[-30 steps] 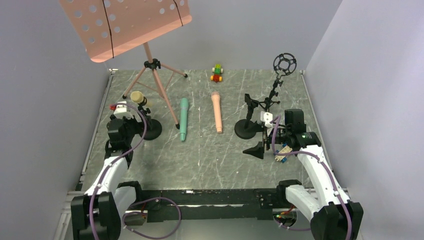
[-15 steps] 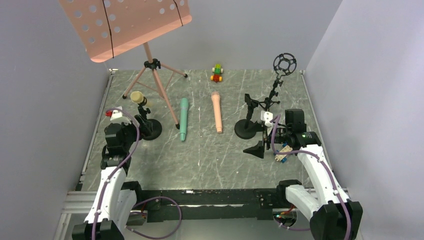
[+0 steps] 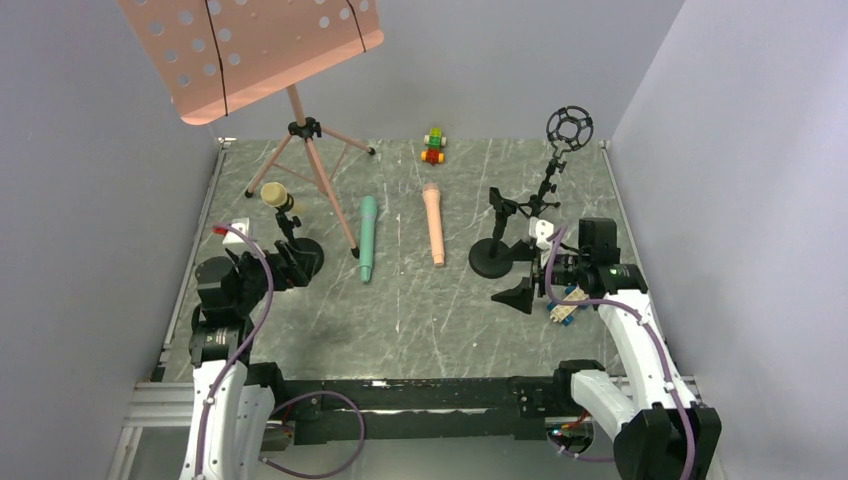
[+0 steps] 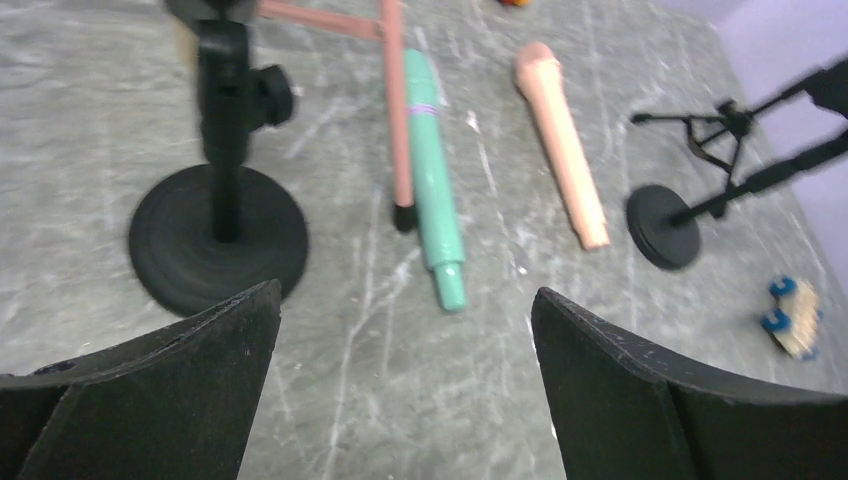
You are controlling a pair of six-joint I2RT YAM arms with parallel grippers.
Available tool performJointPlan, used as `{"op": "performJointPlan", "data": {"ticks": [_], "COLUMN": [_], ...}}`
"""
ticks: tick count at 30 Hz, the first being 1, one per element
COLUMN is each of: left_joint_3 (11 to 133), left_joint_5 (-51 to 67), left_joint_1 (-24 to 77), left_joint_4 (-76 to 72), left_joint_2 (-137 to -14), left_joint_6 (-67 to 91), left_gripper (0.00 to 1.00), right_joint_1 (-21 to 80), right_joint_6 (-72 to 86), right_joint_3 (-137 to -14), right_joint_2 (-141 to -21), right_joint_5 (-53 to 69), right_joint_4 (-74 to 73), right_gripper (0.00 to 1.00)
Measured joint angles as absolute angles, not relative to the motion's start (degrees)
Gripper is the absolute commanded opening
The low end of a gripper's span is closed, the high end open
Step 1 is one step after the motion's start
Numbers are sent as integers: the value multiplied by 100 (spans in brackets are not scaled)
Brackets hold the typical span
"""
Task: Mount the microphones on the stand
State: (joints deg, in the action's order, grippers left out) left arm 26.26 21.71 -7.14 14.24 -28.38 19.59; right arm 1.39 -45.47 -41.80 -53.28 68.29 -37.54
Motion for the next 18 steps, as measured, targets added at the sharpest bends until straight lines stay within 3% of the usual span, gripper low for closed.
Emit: {"op": "performJointPlan", "data": {"ticks": [7,18], "left_joint_3": [2681,2681], "left_joint_5": [3374,3835], "left_joint_1": [-714,-714], "left_joint_4": [1647,1747], "left_joint_2": [-2786,-2593], "left_joint_6": [1767,1765], "left_gripper": [99,99], "right_joint_1": [56,56], "right_joint_6": [-4598,-3656], "right_joint_3": [-5159,-6646], "right_joint_2": [-5304,-5441], "right_joint_5": [6471,5524], "right_joint_4": [-4807,-5502], "right_gripper": [100,100]}}
